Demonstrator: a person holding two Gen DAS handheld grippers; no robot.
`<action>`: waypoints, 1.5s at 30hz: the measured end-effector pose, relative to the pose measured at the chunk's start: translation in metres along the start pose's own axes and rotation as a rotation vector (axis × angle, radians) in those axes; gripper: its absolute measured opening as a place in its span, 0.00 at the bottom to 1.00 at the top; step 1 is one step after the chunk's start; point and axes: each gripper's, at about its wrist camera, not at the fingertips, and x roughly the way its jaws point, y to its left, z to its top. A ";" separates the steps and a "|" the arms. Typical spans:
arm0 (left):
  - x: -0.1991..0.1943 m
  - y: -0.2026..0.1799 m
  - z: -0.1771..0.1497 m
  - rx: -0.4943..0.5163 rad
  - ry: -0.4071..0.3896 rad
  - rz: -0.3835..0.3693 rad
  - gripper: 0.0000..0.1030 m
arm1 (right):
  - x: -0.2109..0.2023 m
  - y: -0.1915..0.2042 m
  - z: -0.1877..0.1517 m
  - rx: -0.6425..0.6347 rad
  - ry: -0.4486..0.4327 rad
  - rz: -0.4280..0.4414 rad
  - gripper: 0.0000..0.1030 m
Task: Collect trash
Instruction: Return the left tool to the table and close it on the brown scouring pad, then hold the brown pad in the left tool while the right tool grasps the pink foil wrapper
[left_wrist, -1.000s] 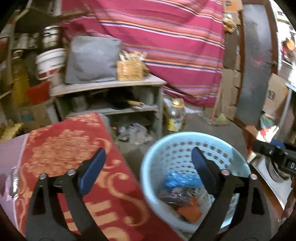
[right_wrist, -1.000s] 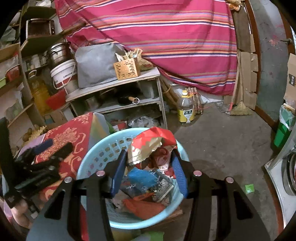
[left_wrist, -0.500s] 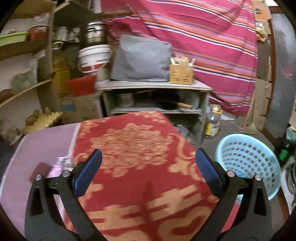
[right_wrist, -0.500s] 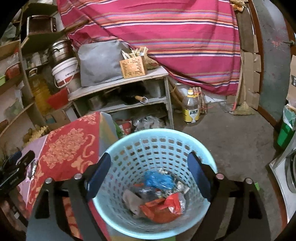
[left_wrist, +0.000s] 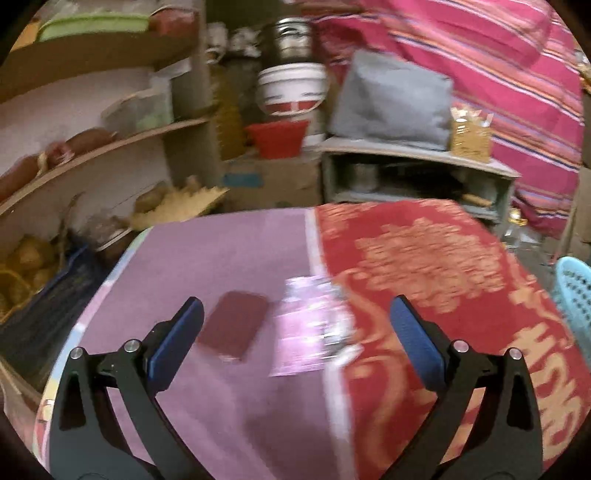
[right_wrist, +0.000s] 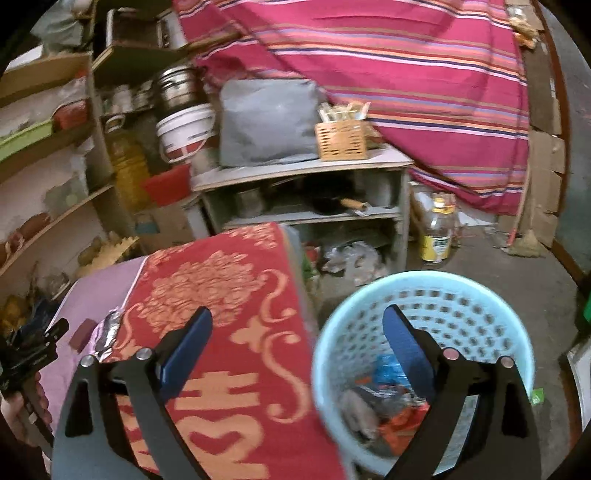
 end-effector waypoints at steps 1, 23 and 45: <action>0.005 0.010 -0.003 -0.004 0.012 0.013 0.95 | 0.006 0.013 -0.002 -0.022 0.012 0.009 0.89; 0.107 0.065 -0.027 0.001 0.343 -0.096 0.71 | 0.065 0.099 -0.030 -0.119 0.153 0.051 0.89; 0.018 0.152 -0.025 -0.105 0.126 0.016 0.55 | 0.075 0.259 -0.062 -0.312 0.207 0.111 0.89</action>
